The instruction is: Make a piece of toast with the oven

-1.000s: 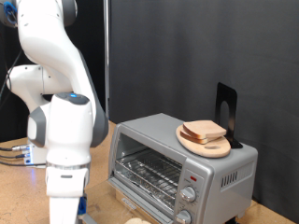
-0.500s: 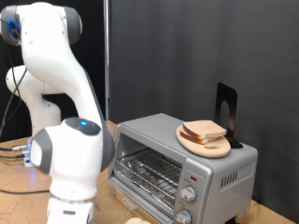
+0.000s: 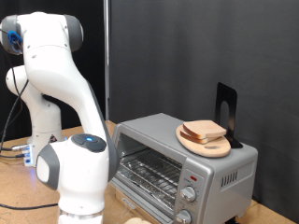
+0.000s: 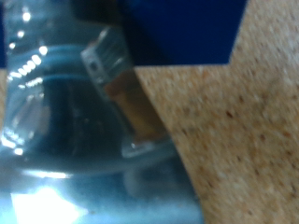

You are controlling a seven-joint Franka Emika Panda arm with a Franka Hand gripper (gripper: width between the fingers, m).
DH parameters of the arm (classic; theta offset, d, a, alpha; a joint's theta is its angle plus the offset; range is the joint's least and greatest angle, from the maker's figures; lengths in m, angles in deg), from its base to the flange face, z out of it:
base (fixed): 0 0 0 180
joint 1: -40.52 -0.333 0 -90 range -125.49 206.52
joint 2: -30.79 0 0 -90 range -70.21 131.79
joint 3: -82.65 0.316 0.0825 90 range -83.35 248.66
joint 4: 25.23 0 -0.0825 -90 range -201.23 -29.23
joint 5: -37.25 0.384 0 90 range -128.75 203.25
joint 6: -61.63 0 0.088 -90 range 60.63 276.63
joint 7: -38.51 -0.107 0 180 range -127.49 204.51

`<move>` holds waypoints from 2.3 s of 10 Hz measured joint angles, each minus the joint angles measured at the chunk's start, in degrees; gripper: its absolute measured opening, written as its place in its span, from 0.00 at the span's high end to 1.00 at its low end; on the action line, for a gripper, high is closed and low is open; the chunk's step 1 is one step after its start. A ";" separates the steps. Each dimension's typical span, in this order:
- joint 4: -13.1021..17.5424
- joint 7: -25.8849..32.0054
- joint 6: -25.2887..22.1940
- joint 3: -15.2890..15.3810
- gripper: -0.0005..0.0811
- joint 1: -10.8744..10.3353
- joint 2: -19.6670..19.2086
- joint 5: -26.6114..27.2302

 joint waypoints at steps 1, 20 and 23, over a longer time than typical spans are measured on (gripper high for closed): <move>-1.25 1.01 1.23 0.81 0.39 0.60 0.38 0.00; -8.46 5.83 3.08 7.17 0.39 7.99 7.07 4.00; -9.08 6.38 -0.42 7.16 0.39 7.89 8.02 2.87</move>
